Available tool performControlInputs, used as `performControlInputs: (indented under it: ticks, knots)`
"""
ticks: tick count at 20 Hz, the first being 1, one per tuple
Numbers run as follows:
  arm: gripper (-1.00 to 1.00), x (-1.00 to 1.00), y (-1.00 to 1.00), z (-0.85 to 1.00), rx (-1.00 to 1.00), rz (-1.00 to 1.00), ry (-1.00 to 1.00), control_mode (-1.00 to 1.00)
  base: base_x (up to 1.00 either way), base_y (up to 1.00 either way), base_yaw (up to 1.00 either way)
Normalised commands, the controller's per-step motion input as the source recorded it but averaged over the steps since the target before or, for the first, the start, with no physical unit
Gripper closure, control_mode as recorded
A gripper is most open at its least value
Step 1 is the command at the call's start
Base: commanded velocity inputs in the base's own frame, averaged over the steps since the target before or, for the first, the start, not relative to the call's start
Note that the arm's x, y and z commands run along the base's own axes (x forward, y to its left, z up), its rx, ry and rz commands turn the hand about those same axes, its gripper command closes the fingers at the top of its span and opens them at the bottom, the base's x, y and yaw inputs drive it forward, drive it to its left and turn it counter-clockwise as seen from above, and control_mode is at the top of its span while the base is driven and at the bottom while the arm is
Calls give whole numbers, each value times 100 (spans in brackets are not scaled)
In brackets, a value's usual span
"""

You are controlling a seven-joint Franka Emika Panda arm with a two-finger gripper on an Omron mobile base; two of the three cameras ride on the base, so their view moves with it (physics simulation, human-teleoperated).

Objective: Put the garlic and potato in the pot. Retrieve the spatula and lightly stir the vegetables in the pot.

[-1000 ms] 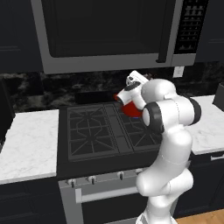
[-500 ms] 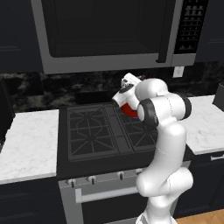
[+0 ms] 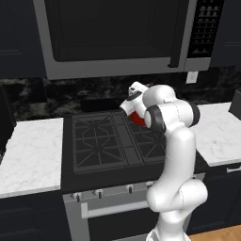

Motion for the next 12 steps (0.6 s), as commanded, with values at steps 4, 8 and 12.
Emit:
performControlInputs:
  ticks: [4,8,12]
  knots:
    - [100,16,0,-16,-2,0,5,-100,0,0,0]
    - [100,1,-2,-23,-6,0,3,-100,0,0,0]
    - [100,5,-1,-35,-2,0,2,-100,0,0,0]
